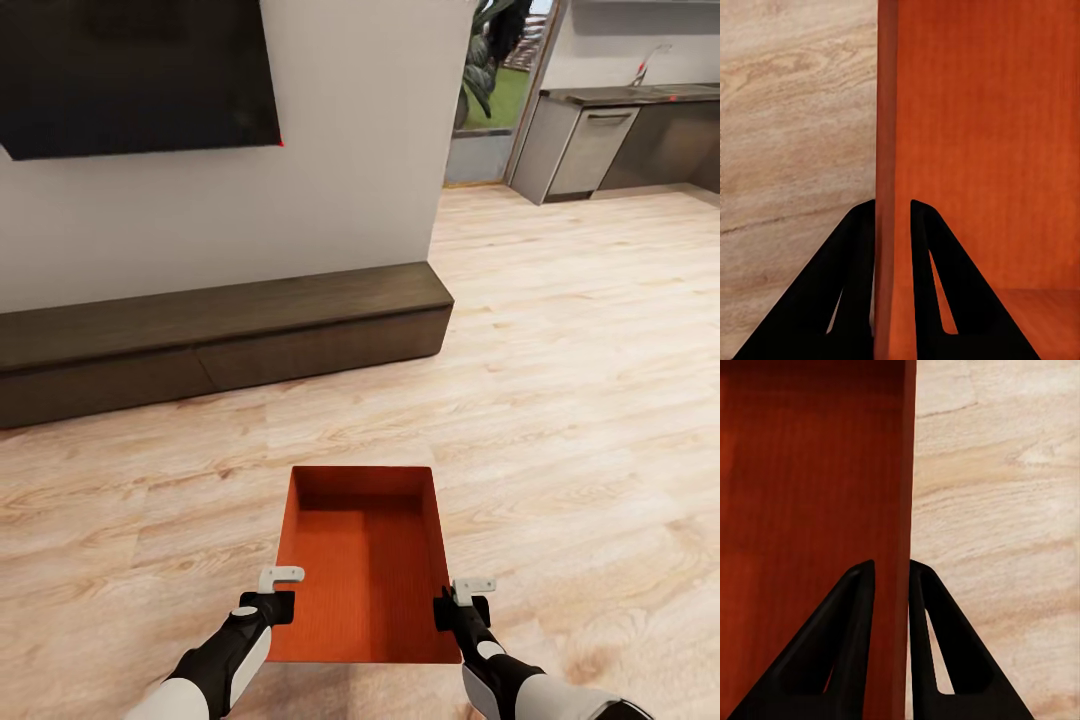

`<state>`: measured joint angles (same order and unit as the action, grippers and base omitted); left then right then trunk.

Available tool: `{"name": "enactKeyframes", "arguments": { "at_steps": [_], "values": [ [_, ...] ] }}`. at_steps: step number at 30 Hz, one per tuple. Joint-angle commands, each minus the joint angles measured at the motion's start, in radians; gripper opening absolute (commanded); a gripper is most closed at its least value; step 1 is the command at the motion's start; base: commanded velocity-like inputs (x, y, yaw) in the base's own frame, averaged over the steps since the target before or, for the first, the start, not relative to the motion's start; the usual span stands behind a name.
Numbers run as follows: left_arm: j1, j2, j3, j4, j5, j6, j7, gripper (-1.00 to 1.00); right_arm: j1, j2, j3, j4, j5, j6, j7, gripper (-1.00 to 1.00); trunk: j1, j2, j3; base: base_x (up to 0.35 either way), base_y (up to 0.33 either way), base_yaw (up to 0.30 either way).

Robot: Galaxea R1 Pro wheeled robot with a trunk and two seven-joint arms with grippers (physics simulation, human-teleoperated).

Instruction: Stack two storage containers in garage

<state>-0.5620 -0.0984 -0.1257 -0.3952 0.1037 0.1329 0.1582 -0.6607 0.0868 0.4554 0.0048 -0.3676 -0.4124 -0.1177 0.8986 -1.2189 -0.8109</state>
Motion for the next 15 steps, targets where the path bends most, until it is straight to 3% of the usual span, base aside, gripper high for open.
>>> {"name": "enactKeyframes", "arguments": {
  "at_steps": [1,15],
  "values": [
    [0.001,0.0,-0.002,-0.001,0.001,0.007,0.015,-1.0,-0.001,0.001,-0.026,-0.002,0.002,-0.001,-0.002,-1.0,-0.004,0.007,0.003,0.0,0.0,0.0],
    [0.001,0.0,-0.002,-0.001,0.001,0.007,0.015,-1.0,-0.001,0.001,-0.028,-0.002,-0.007,-0.001,-0.002,-1.0,-0.058,0.105,0.047,0.0,0.0,0.0]
  ]
}}
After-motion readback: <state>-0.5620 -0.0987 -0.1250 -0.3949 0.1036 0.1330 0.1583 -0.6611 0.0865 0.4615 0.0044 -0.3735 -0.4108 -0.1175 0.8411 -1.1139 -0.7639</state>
